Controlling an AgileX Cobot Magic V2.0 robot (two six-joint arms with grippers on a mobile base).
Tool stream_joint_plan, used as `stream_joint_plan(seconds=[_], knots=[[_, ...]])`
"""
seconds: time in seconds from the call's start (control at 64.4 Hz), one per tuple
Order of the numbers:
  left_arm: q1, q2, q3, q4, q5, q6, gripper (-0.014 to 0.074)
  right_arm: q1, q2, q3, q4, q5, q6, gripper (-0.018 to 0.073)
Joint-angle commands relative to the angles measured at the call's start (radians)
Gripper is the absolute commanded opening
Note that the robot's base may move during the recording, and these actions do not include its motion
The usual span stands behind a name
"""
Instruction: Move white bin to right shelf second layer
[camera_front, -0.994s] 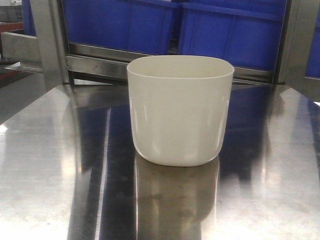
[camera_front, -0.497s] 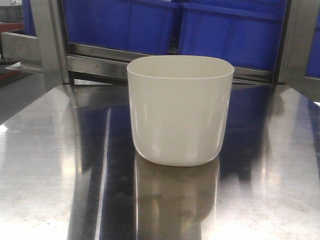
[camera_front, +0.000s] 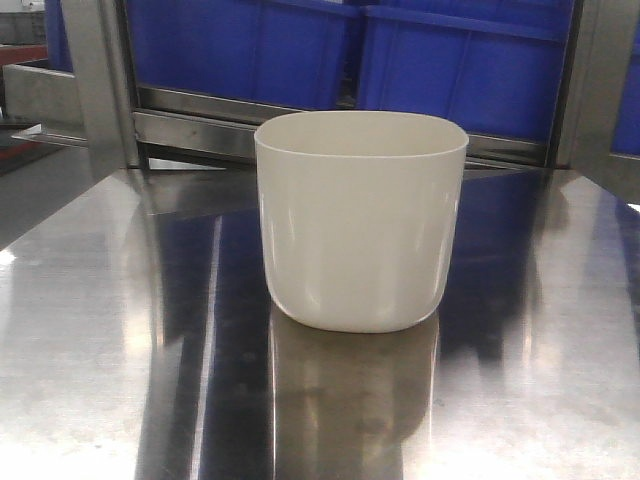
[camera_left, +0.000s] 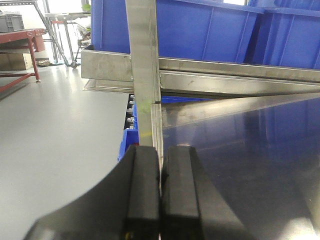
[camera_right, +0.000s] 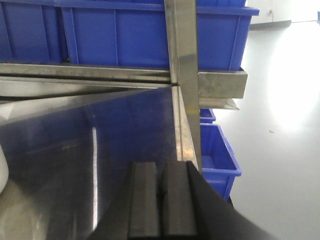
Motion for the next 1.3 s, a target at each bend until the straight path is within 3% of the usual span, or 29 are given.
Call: stream_joint_plan(seconds=[0.0,0.124,0.388,0.466,0.637,0.761,0.854,1.072,1.165,1.289], knots=[[-0.005,-0.014,0.037,-0.005,-0.085,-0.004,0.0085,-0.006,-0.020,-0.017,0.005,-0.147,-0.001,0.0048],[-0.005,-0.014,0.037,-0.005,-0.085,-0.004,0.0085,-0.002,-0.020,-0.027,0.104,-0.212,0.121,0.0048],[-0.005,-0.014,0.037,-0.005,-0.085,-0.004,0.0085,0.000,0.177,-0.182,0.046,0.016,0.123,0.0048],[-0.005,-0.014,0.037,-0.005,-0.085,-0.004,0.0085,0.000,0.317,-0.295,0.000,0.087,0.119,0.0048],[-0.005,-0.014,0.037,-0.005,-0.085,-0.004,0.0085,0.019,0.652,-0.623,0.035,0.301,0.119,0.0050],[-0.005,-0.014,0.037,-0.005,-0.085,-0.004,0.0085,0.086,0.875,-0.876,0.078,0.425,0.112,0.0052],[-0.005,-0.014,0.037,-0.005,-0.085,-0.004,0.0085,0.186,1.041,-1.068,0.077,0.472,0.100,0.0052],[-0.005,-0.014,0.037,-0.005,-0.085,-0.004,0.0085,0.359,1.308,-1.287,0.077,0.511,0.100,0.0065],[-0.005,-0.014,0.037,-0.005,-0.085,-0.004,0.0085,0.425,1.375,-1.333,0.070,0.501,0.099,0.0176],[-0.005,-0.014,0.037,-0.005,-0.085,-0.004,0.0085,0.482,1.432,-1.364,0.000,0.502,0.091,0.0536]])
